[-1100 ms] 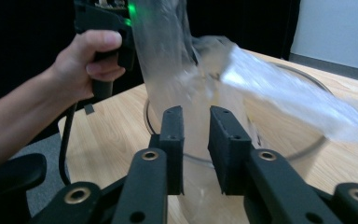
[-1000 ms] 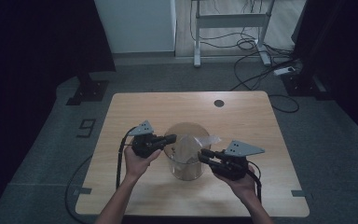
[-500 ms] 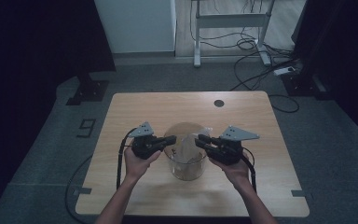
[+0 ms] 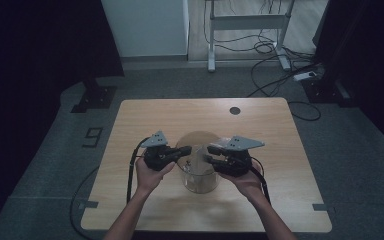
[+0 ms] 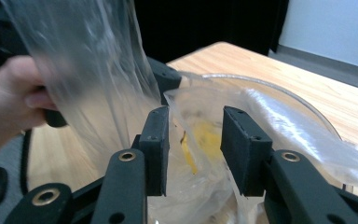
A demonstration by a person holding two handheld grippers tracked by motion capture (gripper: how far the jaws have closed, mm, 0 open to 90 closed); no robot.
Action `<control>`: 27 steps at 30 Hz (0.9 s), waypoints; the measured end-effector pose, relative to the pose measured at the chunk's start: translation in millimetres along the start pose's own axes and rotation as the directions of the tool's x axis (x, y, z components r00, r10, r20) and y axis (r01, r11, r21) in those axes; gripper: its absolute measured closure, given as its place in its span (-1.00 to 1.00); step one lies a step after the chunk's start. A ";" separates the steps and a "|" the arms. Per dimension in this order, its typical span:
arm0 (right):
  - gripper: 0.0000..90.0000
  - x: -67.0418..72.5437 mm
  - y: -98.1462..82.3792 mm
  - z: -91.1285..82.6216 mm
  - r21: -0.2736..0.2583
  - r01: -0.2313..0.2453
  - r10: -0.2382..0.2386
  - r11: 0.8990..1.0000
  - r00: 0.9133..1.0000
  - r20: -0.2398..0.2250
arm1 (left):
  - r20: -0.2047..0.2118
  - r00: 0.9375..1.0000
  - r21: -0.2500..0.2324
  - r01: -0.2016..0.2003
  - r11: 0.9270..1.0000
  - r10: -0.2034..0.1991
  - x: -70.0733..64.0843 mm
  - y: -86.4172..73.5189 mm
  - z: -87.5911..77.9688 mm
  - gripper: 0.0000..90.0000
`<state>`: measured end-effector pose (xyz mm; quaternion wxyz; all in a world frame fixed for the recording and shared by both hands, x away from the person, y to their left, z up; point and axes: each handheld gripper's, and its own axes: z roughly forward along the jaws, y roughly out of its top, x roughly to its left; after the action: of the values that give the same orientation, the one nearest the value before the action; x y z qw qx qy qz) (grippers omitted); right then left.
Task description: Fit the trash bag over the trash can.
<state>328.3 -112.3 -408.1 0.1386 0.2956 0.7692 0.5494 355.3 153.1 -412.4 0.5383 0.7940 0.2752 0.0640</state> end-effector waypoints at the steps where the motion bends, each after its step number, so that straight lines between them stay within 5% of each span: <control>1: 0.38 0.6 -0.2 2.8 0.019 0.006 -0.006 1.000 1.000 0.014 | 0.001 1.000 0.000 -0.002 1.000 0.002 -0.3 -0.1 0.3 1.00; 7: 0.98 -2.7 -5.2 9.4 0.071 0.011 -0.013 0.997 1.000 0.025 | -0.027 0.999 0.010 -0.029 1.000 0.029 -2.2 -2.4 0.1 1.00; 27: 0.99 -20.3 -12.5 -34.6 -0.047 -0.052 0.057 0.998 0.994 0.096 | -0.080 0.997 -0.044 0.000 0.999 -0.003 15.8 -6.3 -36.5 1.00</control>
<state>321.8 -153.7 -409.5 0.1676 0.3398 0.7406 0.5549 351.7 192.7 -406.0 0.5444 0.7785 0.2954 0.1013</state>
